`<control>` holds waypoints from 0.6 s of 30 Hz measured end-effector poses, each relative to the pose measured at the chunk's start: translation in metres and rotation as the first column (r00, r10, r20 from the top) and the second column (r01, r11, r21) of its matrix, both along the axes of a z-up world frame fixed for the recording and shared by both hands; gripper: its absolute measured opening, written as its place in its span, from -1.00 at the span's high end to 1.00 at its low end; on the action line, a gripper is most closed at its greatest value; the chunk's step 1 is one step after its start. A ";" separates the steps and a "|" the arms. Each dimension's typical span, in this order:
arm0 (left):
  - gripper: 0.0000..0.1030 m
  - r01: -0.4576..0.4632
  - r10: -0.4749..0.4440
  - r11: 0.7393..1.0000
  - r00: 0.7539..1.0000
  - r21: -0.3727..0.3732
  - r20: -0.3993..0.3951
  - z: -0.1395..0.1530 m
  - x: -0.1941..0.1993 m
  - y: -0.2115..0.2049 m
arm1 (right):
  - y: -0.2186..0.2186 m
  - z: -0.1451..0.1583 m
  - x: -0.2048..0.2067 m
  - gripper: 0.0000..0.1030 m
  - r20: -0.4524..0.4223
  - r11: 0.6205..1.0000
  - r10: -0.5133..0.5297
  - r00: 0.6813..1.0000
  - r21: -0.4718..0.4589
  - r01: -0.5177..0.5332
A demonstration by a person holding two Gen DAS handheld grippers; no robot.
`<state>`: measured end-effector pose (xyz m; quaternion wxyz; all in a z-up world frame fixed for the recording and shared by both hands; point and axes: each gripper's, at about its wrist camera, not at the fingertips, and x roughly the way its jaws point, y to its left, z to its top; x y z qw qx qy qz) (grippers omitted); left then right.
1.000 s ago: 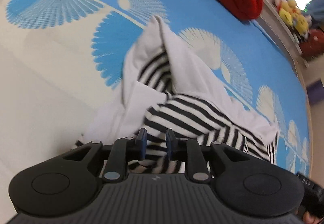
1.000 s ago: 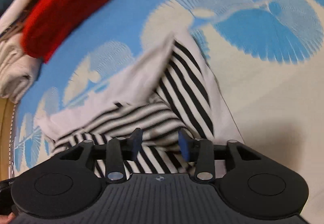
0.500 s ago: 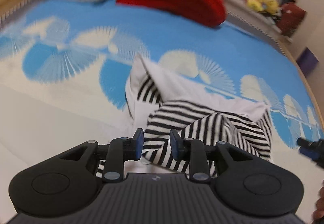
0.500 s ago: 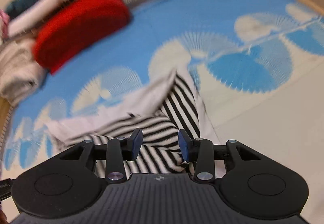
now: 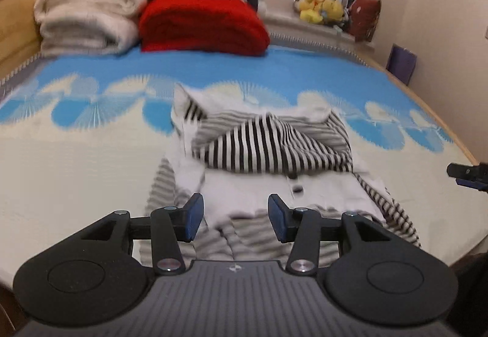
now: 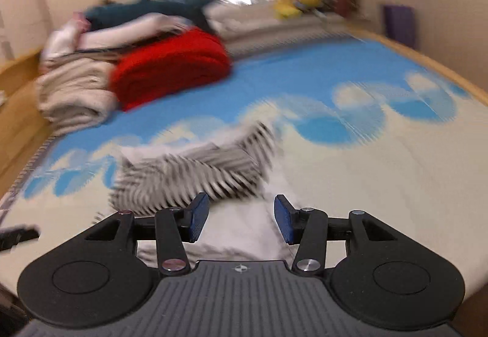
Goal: Fold small clothes
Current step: 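Open both tools and lift them off the folded top, then lower both tools to the striped hem edge and close on it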
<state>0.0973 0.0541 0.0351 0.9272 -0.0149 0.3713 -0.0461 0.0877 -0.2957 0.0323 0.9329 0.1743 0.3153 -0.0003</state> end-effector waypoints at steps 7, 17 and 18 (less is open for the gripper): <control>0.00 0.005 -0.002 0.996 0.999 0.090 -0.037 -0.022 -0.014 -0.004 | -0.014 -0.014 -0.025 0.04 0.051 1.000 -0.017 0.999 -0.005 0.017; 0.00 -0.060 0.063 0.996 0.996 0.060 -0.056 -0.032 -0.024 0.025 | -0.011 -0.037 -0.029 0.04 0.017 0.995 0.016 1.000 -0.101 -0.014; 0.00 -0.063 0.066 0.997 0.996 0.043 -0.054 -0.041 -0.024 0.030 | -0.010 -0.039 -0.028 0.04 0.007 0.994 0.021 1.000 -0.111 -0.020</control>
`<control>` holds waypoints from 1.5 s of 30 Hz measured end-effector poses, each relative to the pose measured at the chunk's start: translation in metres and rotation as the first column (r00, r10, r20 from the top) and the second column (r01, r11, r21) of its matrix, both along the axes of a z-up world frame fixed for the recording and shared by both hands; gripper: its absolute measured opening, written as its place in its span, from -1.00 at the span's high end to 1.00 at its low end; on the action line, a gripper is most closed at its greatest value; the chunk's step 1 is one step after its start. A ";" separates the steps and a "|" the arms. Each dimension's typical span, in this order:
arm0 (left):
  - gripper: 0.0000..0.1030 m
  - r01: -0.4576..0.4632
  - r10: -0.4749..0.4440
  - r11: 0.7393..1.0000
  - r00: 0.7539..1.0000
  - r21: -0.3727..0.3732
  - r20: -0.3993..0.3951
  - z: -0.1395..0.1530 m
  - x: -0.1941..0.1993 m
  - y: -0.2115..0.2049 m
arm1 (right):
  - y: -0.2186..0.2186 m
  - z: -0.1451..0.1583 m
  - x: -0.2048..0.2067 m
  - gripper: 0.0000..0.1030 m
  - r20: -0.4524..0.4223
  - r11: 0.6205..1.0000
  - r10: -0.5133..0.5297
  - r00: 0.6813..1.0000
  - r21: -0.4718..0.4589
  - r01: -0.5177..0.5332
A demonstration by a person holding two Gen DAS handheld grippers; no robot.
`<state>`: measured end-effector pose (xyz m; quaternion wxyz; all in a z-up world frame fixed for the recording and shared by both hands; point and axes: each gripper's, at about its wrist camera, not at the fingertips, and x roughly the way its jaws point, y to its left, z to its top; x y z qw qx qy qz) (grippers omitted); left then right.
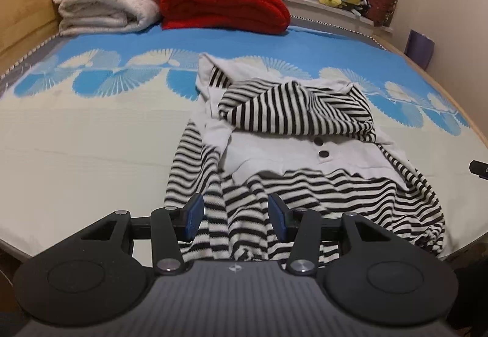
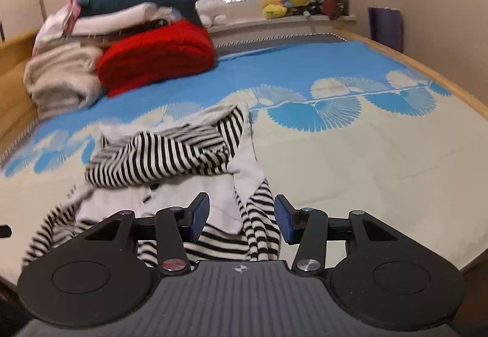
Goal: Fold small clothes
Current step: 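Lower both tools to the striped hem edge and close on it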
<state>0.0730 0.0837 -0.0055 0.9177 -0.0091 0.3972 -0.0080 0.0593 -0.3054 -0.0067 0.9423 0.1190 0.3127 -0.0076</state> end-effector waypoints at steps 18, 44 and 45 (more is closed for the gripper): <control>-0.04 -0.290 0.238 0.933 0.941 -0.212 -0.240 -0.040 0.037 0.054 | -0.021 -0.052 0.032 0.05 -0.238 0.990 -0.058 0.970 0.110 0.087; 0.40 -0.389 0.285 0.900 0.866 -0.195 -0.411 -0.088 0.047 0.064 | -0.011 -0.110 0.041 0.22 -0.478 0.981 -0.011 0.878 0.165 0.102; 0.58 -0.384 0.279 0.902 0.869 -0.199 -0.409 -0.089 0.047 0.063 | -0.009 -0.110 0.041 0.40 -0.474 0.981 -0.001 0.881 0.169 0.092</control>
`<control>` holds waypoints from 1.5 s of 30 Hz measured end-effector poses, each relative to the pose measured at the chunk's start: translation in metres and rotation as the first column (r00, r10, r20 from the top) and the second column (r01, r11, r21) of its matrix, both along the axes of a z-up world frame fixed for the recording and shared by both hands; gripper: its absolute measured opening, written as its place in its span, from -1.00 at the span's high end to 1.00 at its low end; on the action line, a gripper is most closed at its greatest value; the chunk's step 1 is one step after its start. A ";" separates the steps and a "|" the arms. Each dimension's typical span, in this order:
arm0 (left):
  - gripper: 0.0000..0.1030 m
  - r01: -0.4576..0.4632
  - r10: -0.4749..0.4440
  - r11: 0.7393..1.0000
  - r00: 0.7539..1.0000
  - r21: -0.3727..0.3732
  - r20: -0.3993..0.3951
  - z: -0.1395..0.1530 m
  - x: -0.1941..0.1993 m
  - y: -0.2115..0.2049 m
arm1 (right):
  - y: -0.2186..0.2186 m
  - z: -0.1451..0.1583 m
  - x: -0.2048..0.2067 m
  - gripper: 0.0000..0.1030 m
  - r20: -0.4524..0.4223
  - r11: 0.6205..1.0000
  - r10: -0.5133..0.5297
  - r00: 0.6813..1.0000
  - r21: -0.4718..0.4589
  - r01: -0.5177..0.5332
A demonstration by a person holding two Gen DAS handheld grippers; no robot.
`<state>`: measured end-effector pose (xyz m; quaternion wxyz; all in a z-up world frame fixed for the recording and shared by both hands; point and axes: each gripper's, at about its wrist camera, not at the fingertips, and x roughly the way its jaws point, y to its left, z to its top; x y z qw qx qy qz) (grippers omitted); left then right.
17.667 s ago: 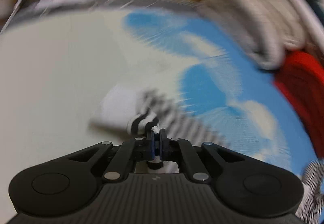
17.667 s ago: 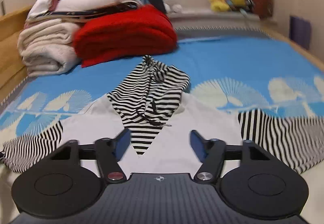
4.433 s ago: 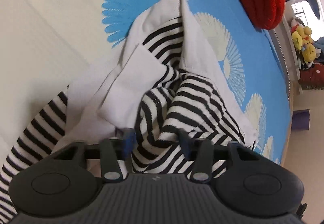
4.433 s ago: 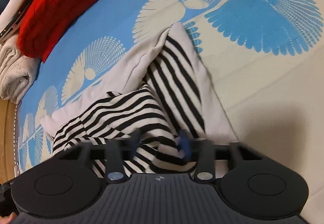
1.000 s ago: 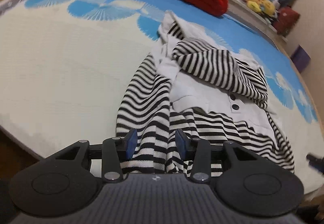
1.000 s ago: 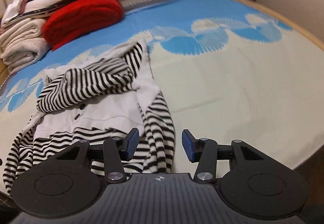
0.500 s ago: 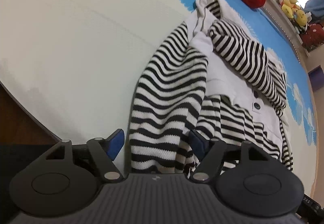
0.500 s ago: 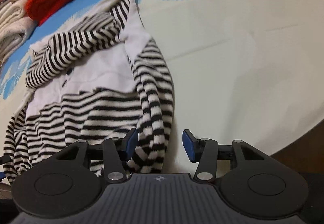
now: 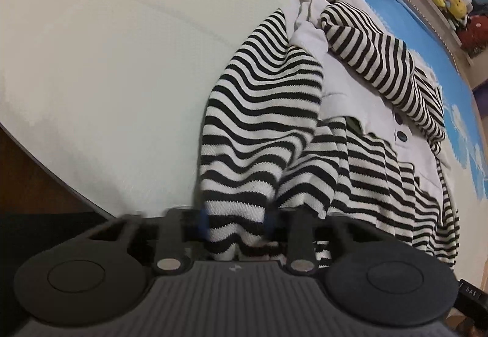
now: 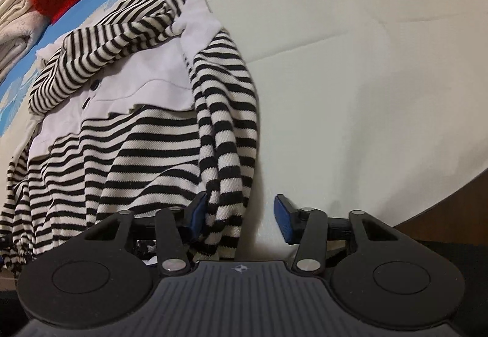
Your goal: Fold small clothes
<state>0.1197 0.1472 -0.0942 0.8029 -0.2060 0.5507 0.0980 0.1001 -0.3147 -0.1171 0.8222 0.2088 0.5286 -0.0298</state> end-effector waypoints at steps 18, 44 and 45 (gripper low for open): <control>0.78 0.033 -0.030 0.998 0.998 -0.050 0.054 0.028 -0.020 0.002 | -0.033 0.026 -0.031 0.88 0.044 0.997 0.048 0.998 0.063 -0.050; 0.46 0.020 -0.023 0.997 0.998 -0.069 -0.052 0.002 -0.012 0.002 | -0.015 0.004 -0.021 0.16 -0.057 0.996 0.073 0.996 0.063 -0.070; 0.46 0.017 -0.021 0.997 0.998 -0.073 -0.052 0.003 -0.012 0.003 | -0.015 0.004 -0.021 0.16 -0.058 0.995 0.075 0.995 0.063 -0.072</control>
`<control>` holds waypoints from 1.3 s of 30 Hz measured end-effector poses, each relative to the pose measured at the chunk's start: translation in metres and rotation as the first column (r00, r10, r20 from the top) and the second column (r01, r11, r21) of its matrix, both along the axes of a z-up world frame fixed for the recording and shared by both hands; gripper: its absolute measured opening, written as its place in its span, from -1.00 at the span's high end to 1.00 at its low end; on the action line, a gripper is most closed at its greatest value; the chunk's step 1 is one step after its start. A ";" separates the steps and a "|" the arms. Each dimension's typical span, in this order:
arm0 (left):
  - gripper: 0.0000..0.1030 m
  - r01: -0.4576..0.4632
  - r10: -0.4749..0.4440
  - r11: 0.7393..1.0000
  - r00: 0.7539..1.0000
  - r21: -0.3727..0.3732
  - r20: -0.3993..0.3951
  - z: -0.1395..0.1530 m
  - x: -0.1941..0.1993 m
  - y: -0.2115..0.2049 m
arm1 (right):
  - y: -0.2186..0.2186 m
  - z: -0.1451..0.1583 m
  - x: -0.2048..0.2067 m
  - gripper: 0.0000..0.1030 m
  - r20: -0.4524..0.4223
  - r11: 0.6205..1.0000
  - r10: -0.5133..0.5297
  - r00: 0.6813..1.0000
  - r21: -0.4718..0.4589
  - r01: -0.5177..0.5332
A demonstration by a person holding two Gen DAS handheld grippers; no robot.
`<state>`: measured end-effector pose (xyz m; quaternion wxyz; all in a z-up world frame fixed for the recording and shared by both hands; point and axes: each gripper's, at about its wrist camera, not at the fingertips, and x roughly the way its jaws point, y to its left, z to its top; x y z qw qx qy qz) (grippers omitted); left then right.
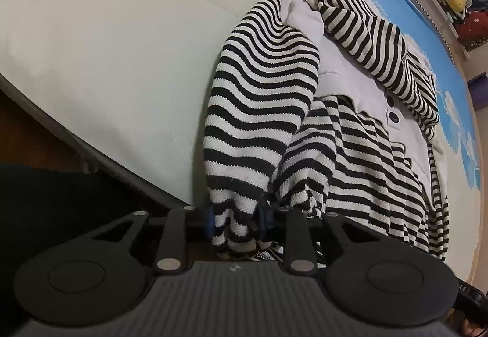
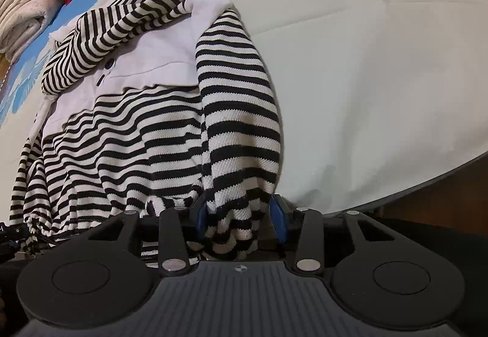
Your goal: Fold small clothes
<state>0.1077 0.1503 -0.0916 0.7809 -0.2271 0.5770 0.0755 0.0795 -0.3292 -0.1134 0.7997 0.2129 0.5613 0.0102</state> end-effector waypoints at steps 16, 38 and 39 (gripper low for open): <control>0.91 0.071 -0.079 0.994 0.990 0.079 0.116 0.035 -0.003 -0.013 | -0.012 0.027 -0.009 0.87 0.140 0.999 -0.029 0.990 0.044 0.023; 0.91 0.234 -0.189 0.969 0.905 -0.075 0.382 0.178 -0.025 0.003 | -0.081 0.189 -0.082 0.90 0.494 0.969 -0.082 0.866 0.242 -0.046; 0.91 0.229 -0.187 0.971 0.911 -0.075 0.367 0.166 -0.007 0.003 | -0.078 0.181 -0.067 0.90 0.476 0.971 -0.081 0.876 0.237 -0.038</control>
